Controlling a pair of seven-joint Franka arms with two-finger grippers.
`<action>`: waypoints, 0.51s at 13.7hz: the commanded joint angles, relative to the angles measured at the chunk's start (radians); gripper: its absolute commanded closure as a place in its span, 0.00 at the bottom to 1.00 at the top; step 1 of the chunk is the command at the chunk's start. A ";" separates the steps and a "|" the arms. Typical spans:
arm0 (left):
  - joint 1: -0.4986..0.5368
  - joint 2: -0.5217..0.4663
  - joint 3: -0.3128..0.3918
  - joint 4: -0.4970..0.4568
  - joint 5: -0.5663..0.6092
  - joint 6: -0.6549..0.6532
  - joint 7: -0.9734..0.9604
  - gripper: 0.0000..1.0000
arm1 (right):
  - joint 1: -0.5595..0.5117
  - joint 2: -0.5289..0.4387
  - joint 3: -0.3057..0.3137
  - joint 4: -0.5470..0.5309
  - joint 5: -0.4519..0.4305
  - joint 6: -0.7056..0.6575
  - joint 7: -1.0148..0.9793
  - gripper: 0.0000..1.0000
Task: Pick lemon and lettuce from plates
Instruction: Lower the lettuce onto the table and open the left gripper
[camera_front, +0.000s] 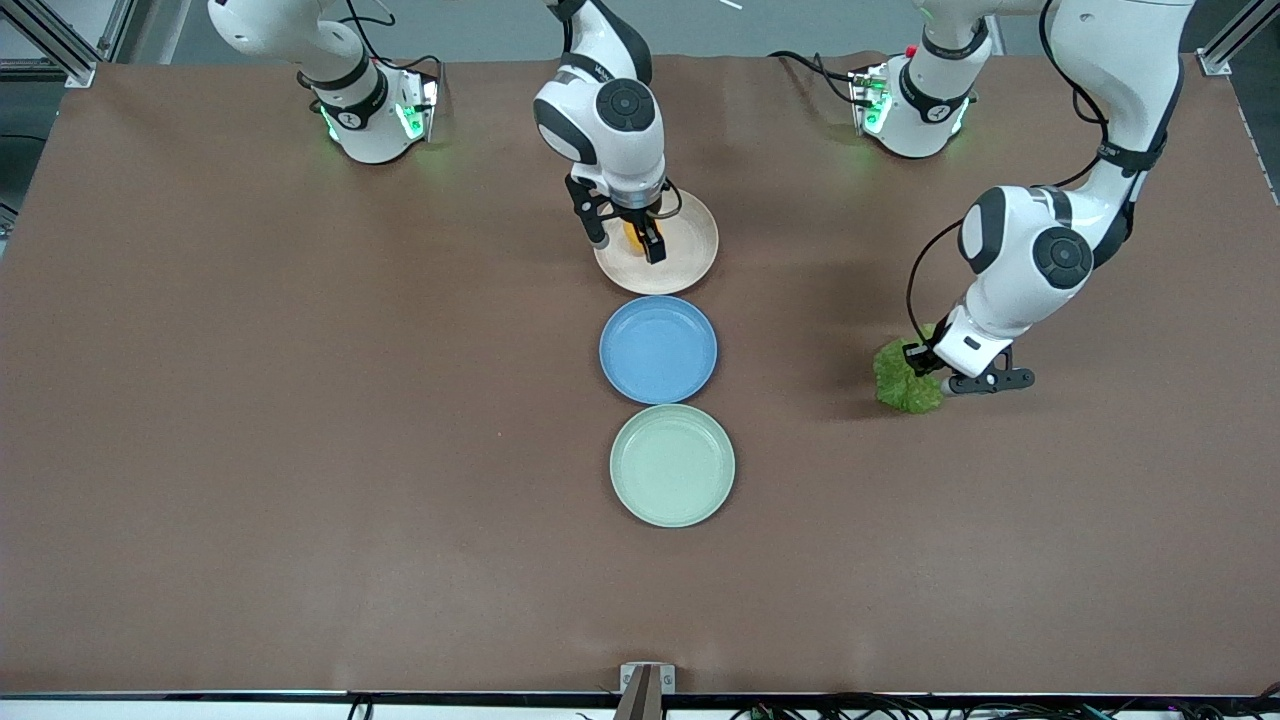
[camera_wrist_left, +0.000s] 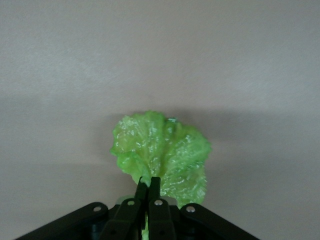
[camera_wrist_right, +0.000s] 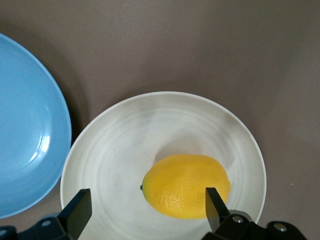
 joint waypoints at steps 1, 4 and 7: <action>0.021 -0.003 -0.012 -0.024 -0.006 0.013 0.091 0.93 | 0.029 -0.013 -0.006 0.108 -0.019 -0.044 -0.245 0.00; 0.033 -0.011 -0.010 -0.021 -0.005 0.005 0.145 0.39 | 0.022 -0.013 -0.006 0.109 -0.019 -0.066 -0.254 0.00; 0.044 -0.090 -0.012 0.014 -0.005 -0.123 0.156 0.00 | 0.009 -0.013 -0.006 0.109 -0.022 -0.069 -0.268 0.00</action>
